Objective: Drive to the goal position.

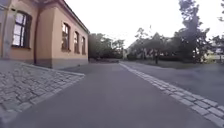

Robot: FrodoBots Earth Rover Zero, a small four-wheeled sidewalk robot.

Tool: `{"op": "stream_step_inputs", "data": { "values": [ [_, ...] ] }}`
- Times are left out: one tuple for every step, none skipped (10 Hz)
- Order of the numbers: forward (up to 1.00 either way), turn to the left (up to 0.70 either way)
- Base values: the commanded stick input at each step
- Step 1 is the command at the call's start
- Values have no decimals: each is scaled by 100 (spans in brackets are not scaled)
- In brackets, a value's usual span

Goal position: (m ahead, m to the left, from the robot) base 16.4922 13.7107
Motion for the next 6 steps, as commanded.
{"op": "stream_step_inputs", "data": {
  "values": [
    [50,0],
    [50,0],
    [50,0],
    [50,0],
    [50,0],
    [50,0]
  ]
}}
